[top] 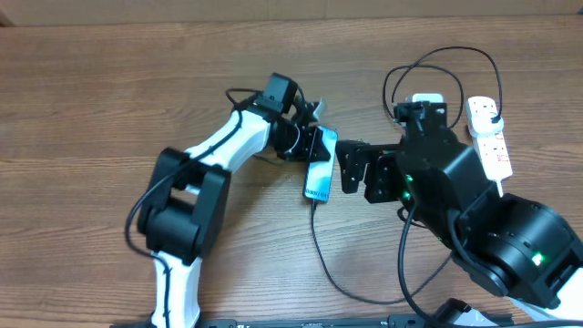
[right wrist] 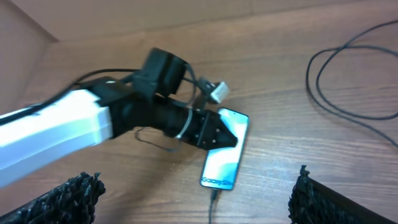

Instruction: Plug charger to phone and switch on socket

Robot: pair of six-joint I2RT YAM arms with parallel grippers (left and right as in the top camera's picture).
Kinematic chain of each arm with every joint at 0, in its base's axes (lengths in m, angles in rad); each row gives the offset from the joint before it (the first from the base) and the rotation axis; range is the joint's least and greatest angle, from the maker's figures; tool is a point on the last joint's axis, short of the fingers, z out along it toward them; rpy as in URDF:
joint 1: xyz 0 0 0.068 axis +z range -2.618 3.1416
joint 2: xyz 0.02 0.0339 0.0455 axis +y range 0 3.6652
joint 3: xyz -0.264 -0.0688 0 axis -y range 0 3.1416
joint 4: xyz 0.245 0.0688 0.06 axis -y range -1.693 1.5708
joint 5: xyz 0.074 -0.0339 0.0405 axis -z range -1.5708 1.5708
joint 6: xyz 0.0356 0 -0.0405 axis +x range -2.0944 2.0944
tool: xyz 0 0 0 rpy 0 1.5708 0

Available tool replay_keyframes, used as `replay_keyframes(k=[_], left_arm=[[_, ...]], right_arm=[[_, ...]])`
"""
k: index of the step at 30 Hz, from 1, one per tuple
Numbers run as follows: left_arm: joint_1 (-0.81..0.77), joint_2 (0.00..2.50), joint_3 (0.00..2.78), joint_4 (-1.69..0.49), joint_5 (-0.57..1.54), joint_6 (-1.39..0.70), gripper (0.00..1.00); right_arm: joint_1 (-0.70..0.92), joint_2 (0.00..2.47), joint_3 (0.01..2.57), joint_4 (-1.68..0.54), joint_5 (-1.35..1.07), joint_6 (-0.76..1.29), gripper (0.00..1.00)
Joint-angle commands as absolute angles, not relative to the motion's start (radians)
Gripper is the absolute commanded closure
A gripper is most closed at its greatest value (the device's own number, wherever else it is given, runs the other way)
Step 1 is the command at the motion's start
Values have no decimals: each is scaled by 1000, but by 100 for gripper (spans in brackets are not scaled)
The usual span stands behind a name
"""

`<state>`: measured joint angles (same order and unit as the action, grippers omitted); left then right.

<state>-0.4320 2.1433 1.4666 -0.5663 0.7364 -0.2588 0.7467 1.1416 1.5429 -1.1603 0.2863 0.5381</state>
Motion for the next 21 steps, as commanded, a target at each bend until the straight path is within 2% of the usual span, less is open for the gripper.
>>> replay_keyframes(k=[1, 8, 11, 17, 21], left_arm=[[-433, 2205, 1486, -563, 866, -262, 94], [-430, 2237, 1486, -572, 830, -300, 76], [-430, 2237, 1486, -572, 820, -304, 58], [-430, 2237, 1486, -588, 783, -304, 34], [-430, 2237, 1486, -648, 667, -319, 0]], right_arm=[[745, 1137, 1538, -1158, 265, 554, 0], [745, 1137, 1538, -1158, 268, 554, 0], [745, 1137, 1538, -1161, 268, 554, 0], [745, 1140, 1538, -1162, 268, 554, 0], [745, 1142, 1538, -1173, 267, 554, 0]])
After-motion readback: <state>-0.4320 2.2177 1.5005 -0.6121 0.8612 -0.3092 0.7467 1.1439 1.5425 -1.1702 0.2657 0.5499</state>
